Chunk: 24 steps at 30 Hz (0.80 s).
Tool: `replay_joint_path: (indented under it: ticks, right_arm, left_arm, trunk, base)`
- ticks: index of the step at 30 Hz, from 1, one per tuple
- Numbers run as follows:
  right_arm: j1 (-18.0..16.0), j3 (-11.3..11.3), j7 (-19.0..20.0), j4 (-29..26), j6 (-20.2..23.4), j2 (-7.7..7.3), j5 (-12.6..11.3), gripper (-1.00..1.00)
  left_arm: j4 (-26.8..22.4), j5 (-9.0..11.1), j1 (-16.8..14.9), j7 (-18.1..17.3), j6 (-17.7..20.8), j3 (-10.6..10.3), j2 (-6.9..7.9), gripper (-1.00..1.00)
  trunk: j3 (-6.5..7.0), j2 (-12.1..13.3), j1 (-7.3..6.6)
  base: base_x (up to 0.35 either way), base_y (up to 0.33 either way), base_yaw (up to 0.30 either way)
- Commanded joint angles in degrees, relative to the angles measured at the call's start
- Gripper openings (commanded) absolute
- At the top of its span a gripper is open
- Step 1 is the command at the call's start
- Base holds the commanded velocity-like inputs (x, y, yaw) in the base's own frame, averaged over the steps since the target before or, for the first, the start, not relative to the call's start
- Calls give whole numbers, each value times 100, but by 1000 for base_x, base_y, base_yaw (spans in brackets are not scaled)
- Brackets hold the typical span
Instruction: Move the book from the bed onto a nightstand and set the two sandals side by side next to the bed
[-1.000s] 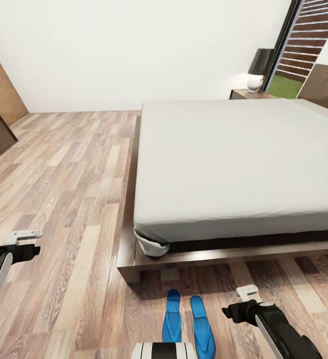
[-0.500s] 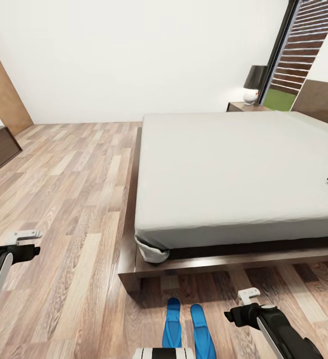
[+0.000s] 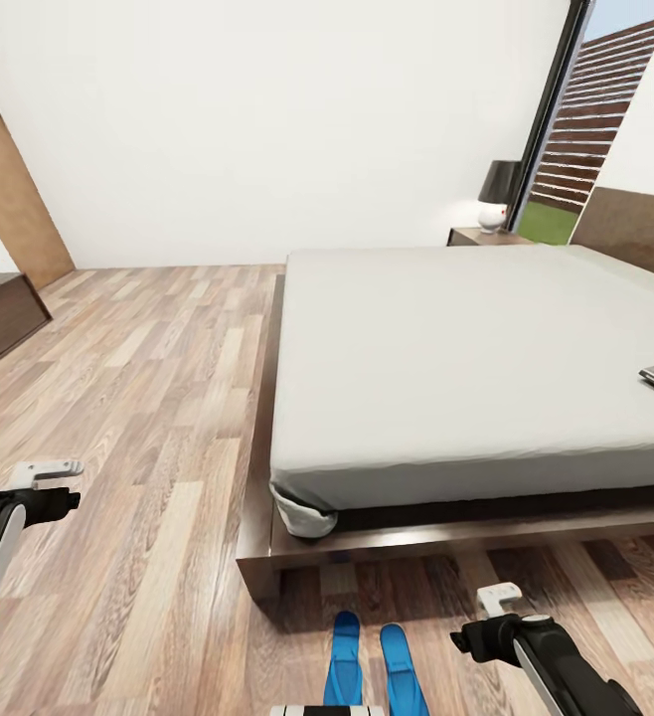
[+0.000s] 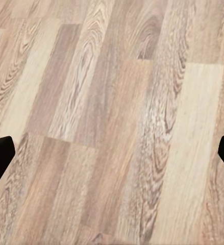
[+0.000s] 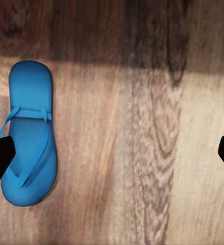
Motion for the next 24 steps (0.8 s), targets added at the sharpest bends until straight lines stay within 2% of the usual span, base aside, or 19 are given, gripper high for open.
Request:
replay_joint_path:
  ticks: [1, 13, 16, 24]
  right_arm:
    - [-2, 11, 4, 8, 28, -9, -5, 100]
    - [-2, 23, -17, 236, 30, -57, 5, 100]
    - [-2, 27, -16, 266, 30, -60, 65, 100]
    - [-2, 31, -16, 292, 30, -51, 246, 100]
  left_arm:
    - [-5, 38, -3, 42, 24, -3, 2, 100]
    - [-4, 37, -3, 49, 24, -10, 2, 100]
    - [-4, 37, -3, 50, 24, -11, 2, 100]
    - [-4, 40, -3, 57, 24, -18, 1, 100]
  trunk:
    - [18, 0, -3]
    - [40, 1, -6]
    - [106, 5, -14]
    - [106, 5, -14]
  base:
    - [0, 0, 0]
    - [0, 0, 0]
    - [0, 0, 0]
    - [0, 0, 0]
